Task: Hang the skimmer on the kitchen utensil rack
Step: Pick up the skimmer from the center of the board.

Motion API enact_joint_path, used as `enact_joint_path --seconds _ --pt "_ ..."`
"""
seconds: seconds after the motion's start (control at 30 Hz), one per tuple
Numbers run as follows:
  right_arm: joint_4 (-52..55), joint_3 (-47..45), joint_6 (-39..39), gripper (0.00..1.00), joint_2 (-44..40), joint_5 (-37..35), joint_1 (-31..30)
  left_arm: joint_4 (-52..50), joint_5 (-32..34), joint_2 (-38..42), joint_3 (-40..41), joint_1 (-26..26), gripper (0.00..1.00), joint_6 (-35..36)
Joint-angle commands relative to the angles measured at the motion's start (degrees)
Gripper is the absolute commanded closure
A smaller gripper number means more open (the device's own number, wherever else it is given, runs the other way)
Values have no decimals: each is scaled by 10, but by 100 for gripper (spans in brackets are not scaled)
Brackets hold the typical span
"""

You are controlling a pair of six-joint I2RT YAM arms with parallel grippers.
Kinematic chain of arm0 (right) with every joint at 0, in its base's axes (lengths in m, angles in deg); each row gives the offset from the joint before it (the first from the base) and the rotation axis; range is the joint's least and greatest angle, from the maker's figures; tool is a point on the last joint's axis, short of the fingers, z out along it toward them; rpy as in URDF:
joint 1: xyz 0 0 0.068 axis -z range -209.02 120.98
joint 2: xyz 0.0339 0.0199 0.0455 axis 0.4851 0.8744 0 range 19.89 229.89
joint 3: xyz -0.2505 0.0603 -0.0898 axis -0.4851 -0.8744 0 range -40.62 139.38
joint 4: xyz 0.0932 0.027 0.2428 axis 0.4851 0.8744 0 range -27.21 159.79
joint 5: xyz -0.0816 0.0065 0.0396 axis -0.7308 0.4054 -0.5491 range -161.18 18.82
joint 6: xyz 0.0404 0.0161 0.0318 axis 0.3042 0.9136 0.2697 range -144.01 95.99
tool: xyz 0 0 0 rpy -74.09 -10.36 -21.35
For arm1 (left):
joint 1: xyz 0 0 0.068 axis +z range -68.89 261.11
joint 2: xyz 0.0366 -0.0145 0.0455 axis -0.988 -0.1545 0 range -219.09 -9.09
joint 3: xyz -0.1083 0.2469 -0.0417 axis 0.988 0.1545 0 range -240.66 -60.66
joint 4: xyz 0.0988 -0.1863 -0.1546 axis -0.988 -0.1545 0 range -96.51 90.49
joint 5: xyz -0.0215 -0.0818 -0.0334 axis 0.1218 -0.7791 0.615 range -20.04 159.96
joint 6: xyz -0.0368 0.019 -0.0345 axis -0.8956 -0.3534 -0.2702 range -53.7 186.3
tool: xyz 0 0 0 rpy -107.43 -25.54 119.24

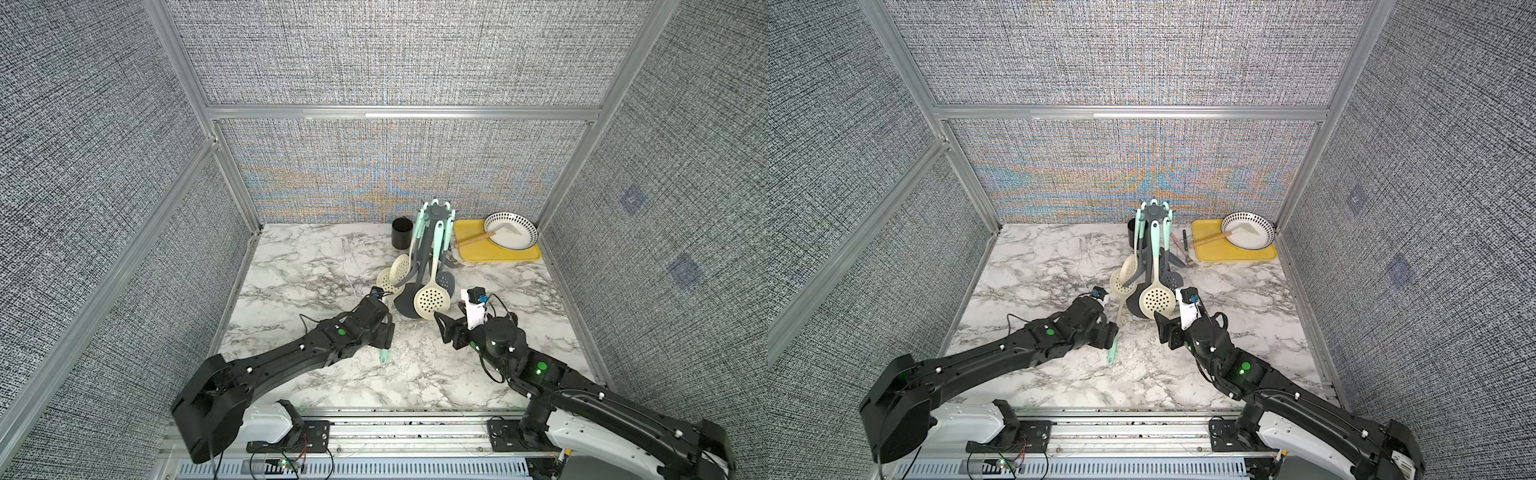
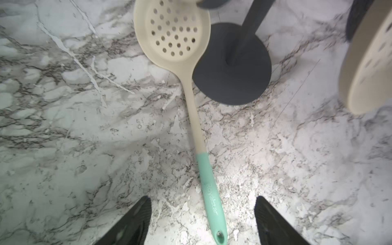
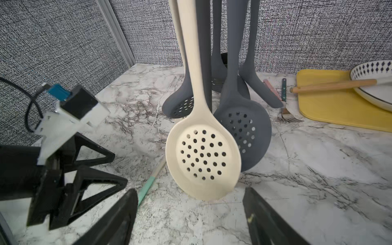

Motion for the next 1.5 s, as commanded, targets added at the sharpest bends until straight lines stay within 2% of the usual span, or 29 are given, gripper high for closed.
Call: enact_joint_path --seconds 0.0,0.13,0.27,0.53,0.8,0.97,1.1,1.27,1.47 --pt "-7 2 11 20 -12 -20 1 -3 33 -50 -18 -5 25 -6" --pt "4 3 6 21 -29 -24 4 10 61 -109 -34 -1 32 -30" --pt "8 0 6 21 -39 -27 8 58 16 -148 -27 23 34 -47" --pt "14 1 3 21 -44 -24 11 59 13 -197 -43 32 41 -46" --pt "13 -2 10 22 -41 -14 11 41 32 -199 -28 43 62 -64" --pt "20 -1 11 22 -47 -21 12 23 56 -149 19 58 81 -86" --pt "17 0 15 22 -47 -21 12 2 68 -104 55 80 92 -106" --pt "9 1 16 23 -47 -1 12 -45 95 -26 64 87 98 -108" --pt "-18 -2 -1 22 -79 35 12 -142 160 150 38 92 98 -104"
